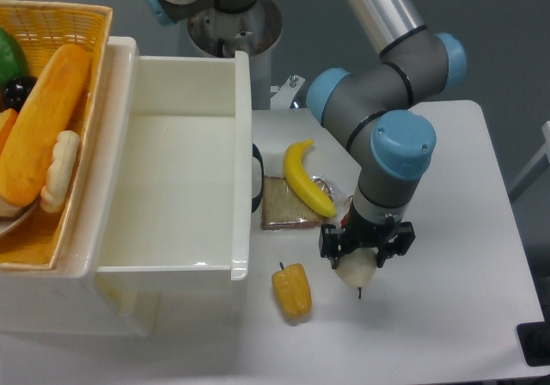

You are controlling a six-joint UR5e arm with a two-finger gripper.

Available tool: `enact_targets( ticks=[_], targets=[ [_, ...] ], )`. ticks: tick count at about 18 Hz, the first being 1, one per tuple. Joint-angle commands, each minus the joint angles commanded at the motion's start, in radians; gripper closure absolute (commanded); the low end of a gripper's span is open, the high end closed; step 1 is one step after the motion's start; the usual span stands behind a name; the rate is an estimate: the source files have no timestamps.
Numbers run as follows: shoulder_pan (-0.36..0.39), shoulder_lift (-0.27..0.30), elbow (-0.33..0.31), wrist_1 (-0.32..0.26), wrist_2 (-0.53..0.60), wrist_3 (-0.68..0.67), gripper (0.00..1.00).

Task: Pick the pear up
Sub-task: 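Lift the grasped pear up off the table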

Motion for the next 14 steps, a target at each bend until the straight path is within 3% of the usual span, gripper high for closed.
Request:
enact_targets(
  ticks=[2, 5, 14],
  targets=[
    [0.0, 0.026, -0.02, 0.0, 0.003, 0.06, 0.42],
    [-0.023, 0.041, -0.023, -0.012, 0.112, 0.074, 0.45],
    [-0.041, 0.074, -0.028, -0.075, 0.114, 0.111, 0.47]
  ],
)
